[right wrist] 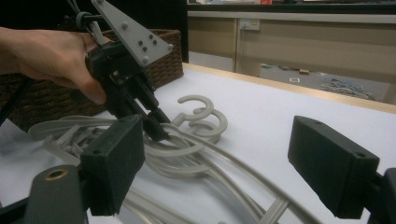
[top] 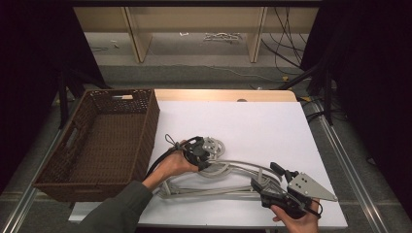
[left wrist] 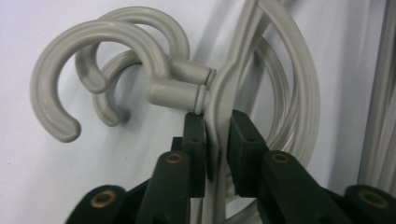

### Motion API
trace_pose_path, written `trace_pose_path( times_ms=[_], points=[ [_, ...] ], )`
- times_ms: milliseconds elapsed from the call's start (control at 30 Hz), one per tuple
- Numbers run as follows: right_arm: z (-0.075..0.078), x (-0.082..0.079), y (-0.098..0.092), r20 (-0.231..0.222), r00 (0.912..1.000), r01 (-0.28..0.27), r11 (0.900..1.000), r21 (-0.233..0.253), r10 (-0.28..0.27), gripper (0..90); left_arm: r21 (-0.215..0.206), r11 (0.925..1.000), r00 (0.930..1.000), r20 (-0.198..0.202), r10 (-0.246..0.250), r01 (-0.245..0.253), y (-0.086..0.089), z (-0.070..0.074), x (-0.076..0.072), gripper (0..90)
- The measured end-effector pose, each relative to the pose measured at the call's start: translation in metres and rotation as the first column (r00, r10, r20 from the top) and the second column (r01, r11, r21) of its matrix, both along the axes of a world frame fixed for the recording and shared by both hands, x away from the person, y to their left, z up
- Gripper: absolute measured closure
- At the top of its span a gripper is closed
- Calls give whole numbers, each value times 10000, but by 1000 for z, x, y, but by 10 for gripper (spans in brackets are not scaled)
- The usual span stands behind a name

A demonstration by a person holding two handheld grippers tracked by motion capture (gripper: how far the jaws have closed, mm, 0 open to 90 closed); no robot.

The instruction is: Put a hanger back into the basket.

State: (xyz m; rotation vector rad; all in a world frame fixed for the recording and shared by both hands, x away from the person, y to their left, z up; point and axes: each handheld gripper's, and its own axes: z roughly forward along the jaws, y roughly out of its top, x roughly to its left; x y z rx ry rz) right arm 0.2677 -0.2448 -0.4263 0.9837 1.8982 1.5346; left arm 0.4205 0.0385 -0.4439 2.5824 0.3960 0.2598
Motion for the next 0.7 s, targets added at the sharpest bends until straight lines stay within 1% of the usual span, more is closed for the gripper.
trace_pose_path(
  times_ms=[33, 100, 133, 167, 200, 233, 267, 300, 333, 367, 433, 467, 500, 533, 567, 600, 667, 700],
  points=[
    [0, 0, 0, 18, 10000, -4, 10000, 17, 4, 196, -126, 9999, 10000, -28, -45, 45, 2, 4, -1, 794],
    [0, 0, 0, 10, 10000, -9, 10000, 25, 9, 196, -126, 9999, 10000, 7, -70, 70, 3, 6, -2, 796],
    [0, 0, 0, 8, 10000, -13, 10000, 26, 13, 196, -49, 9999, 9998, 127, -160, 160, 5, 10, -3, 797],
    [-1, 1, 0, 55, 10000, -8, 10000, 67, 8, 196, -122, 9998, 9998, 138, -171, 173, 6, 13, -3, 798],
    [0, 0, 0, 0, 10000, -11, 10000, 18, 11, 197, -236, 9997, 9998, 157, -75, 79, 7, 15, -4, 799],
    [0, 0, 0, 0, 10000, -11, 10000, 18, 11, 197, -236, 9997, 9998, 157, -75, 79, 7, 15, -4, 799],
    [0, 0, 0, 8, 10000, -9, 10000, 28, 9, 196, -342, 9994, 9997, 220, 56, -48, 8, 20, -5, 799],
    [0, 0, 0, 0, 10000, -9, 10000, 24, 9, 196, -342, 9994, 9997, 220, 56, -48, 8, 20, -5, 800],
    [0, 0, 0, 68, 10000, 51, 10000, 38, -51, 196, -421, 9991, 9997, 246, 88, -78, 9, 25, -6, 800],
    [-1, 1, 0, 75, 10000, 47, 10000, 39, -47, 197, -758, 9968, 9994, 188, 283, -268, 9, 26, -7, 800],
    [0, 0, 0, 31, 10000, 15, 10000, 15, -15, 196, -793, 9966, 9996, 164, 248, -235, 10, 28, -7, 801],
    [0, 0, 0, 21, 10000, 0, 10000, 43, 0, 196, -909, 9954, 9995, 12, 314, -312, 11, 30, -6, 801],
    [-1, 1, 0, 28, 10000, -6, 10000, 56, 6, 196, -936, 9951, 9995, 32, 314, -310, 15, 34, -2, 801],
    [-1, 0, 0, 23, 10000, -13, 10000, 57, 13, 196, -936, 9951, 9995, 32, 314, -310, 15, 34, -2, 801],
    [0, 0, 0, 30, 10000, -14, 10000, 53, 14, 196, -1099, 9932, 9993, -3, 385, -383, 17, 39, 0, 802],
    [0, 0, 0, 30, 10000, -14, 10000, 53, 14, 196, -1099, 9932, 9993, -3, 385, -383, 17, 39, 0, 803],
    [0, 0, -1, -33, 10000, -48, 10000, 10, 48, 196, -1162, 9924, 9992, 30, 403, -397, 18, 46, 0, 804],
    [0, 0, -1, -33, 10000, -48, 10000, 10, 48, 196, -1179, 9918, 9987, 42, 509, -500, 19, 49, 0, 804]
  ],
)
